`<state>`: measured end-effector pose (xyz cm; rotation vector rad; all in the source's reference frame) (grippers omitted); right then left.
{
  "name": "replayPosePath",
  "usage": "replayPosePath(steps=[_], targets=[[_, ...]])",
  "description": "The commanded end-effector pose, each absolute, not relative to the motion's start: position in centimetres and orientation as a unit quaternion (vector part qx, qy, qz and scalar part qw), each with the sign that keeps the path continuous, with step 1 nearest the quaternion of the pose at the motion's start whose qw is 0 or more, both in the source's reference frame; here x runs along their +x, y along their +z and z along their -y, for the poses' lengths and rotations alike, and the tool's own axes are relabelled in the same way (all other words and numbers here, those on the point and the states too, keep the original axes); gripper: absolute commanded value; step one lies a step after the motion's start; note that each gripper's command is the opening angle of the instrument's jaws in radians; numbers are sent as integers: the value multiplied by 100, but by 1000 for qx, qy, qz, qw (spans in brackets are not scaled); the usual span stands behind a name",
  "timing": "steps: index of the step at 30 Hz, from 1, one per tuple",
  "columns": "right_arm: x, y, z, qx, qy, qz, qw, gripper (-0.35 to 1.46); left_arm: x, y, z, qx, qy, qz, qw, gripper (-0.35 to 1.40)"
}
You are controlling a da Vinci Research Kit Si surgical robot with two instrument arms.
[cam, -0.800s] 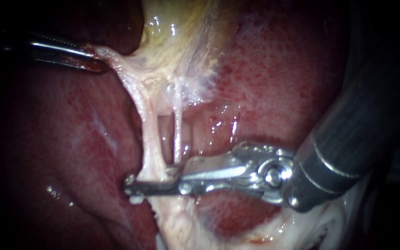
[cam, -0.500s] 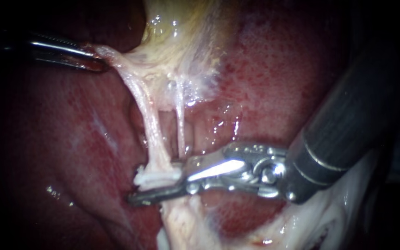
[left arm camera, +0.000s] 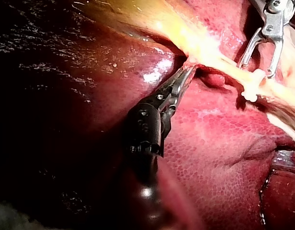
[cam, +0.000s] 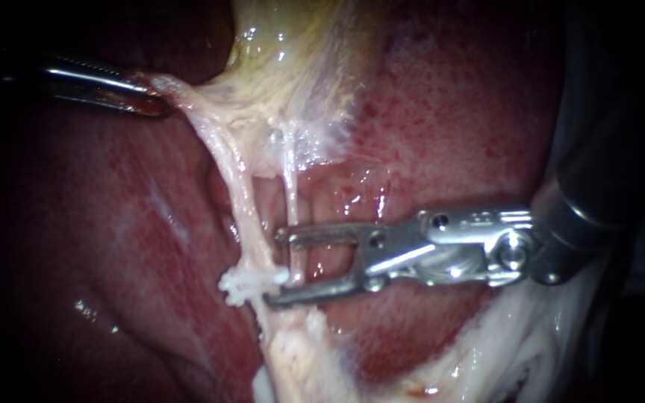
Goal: Going back second clip left tube
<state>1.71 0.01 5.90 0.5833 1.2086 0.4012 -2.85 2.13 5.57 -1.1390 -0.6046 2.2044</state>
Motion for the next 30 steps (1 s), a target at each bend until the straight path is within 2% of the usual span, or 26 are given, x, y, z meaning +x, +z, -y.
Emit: replayPosePath(steps=[1,8,15,23,30], targets=[[165,588,-3,263,180,-558,766,50,-285,557,-213,-427,826,226,290,-35],[112,575,-9,222,136,-571,778,50,-285,557,-213,-427,826,226,289,-35],[70,569,-21,199,113,-577,784,50,-285,558,-214,-427,826,226,289,-35],[52,563,-30,178,83,-551,811,50,-291,569,-209,-427,827,222,290,-35],[49,564,-30,173,75,-551,813,50,-306,601,-192,-428,829,223,282,-35]])
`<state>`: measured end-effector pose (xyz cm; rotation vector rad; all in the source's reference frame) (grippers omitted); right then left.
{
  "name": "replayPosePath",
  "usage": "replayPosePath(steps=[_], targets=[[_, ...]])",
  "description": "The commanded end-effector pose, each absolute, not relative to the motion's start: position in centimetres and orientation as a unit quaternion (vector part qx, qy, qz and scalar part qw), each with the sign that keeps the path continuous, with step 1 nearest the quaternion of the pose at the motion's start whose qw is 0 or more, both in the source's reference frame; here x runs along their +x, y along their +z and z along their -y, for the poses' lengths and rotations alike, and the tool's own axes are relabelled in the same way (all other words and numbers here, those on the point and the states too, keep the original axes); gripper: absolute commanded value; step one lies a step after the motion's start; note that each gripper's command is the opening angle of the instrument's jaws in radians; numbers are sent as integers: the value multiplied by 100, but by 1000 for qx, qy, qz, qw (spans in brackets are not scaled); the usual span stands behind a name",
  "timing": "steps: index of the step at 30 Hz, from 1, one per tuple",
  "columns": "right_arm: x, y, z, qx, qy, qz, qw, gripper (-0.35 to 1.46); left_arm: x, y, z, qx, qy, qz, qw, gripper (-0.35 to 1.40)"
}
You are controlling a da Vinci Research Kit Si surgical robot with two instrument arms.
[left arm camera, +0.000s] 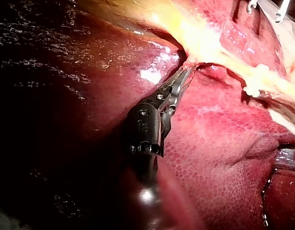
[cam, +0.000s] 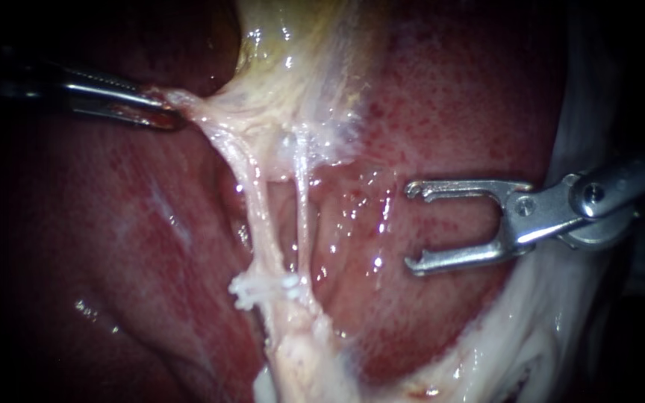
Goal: Going back second clip left tube
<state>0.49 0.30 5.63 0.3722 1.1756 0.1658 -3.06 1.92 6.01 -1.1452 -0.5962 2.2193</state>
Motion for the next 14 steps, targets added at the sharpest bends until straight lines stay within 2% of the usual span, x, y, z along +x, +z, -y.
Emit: replayPosePath(steps=[1,14], targets=[[49,563,-30,173,75,-551,813,50,-308,605,-190,-429,829,224,281,-35],[48,562,-28,170,73,-551,813,50,-312,612,-188,-430,830,225,276,-35]])
